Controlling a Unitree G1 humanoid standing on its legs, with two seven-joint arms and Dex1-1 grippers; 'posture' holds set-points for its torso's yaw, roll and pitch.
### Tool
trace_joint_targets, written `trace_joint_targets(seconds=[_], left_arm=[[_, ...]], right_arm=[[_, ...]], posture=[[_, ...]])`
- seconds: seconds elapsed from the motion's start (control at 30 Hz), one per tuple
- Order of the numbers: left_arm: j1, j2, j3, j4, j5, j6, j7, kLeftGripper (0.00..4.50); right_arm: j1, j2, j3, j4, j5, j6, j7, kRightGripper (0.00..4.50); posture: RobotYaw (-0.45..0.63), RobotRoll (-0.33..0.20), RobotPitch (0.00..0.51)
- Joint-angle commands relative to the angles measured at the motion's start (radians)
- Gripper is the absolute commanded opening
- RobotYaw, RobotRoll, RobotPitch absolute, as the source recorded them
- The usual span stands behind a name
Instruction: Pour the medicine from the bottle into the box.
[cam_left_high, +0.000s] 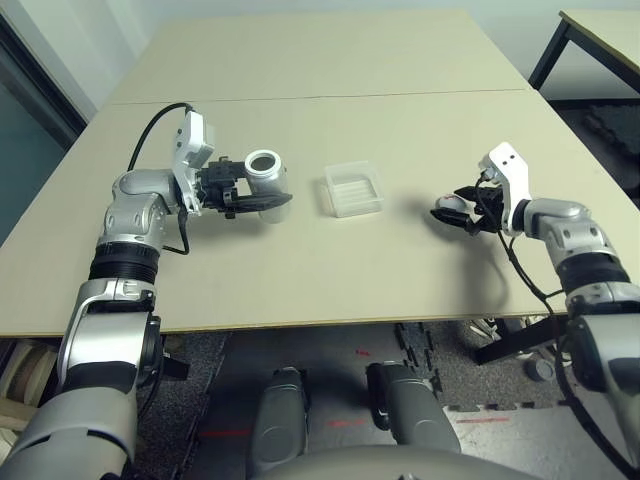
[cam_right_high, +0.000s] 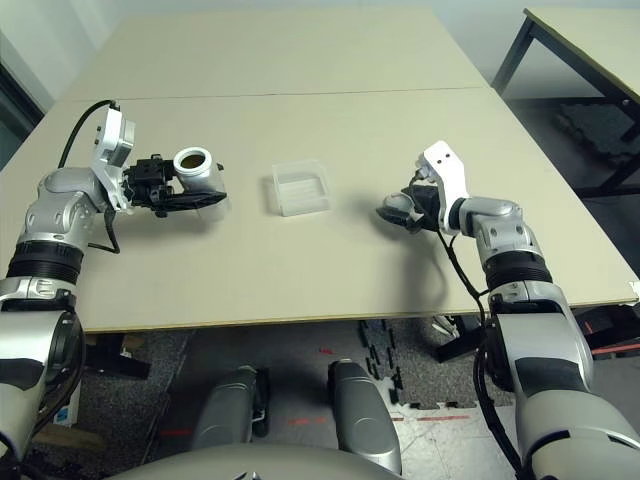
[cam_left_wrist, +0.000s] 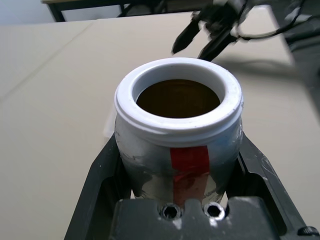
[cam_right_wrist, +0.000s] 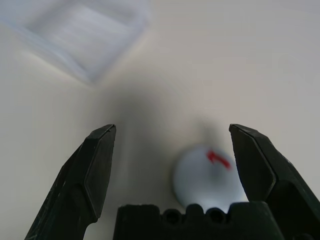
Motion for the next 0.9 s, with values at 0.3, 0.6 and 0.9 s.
trace_joint_targets(seconds=[0.3,0.6,0.9], left_arm=[[-0.232,-0.105,-0.143,0.272,0.352,-0.374,0.437,2.64],[-0.431,-0.179,-0.474,0.47,0.817,-0.532,0.912,2.64],[-0.612,-0.264,-0.932,0.569,1.339,-0.563,1.405,2.64]], right_arm=[[-0.016,-0.019,0.029,-0.352,0.112,0.221,0.106,4.5],[0.004,-0.042,0.031,-0.437,0.15,0.276,0.109,4.5],[0.018,-0.061,0.025,-0.46,0.175,0.294,0.096,4.5]], posture=[[-0.09,0.0,0.11],[-0.11,0.0,0.105],[-0.14,0.0,0.098]])
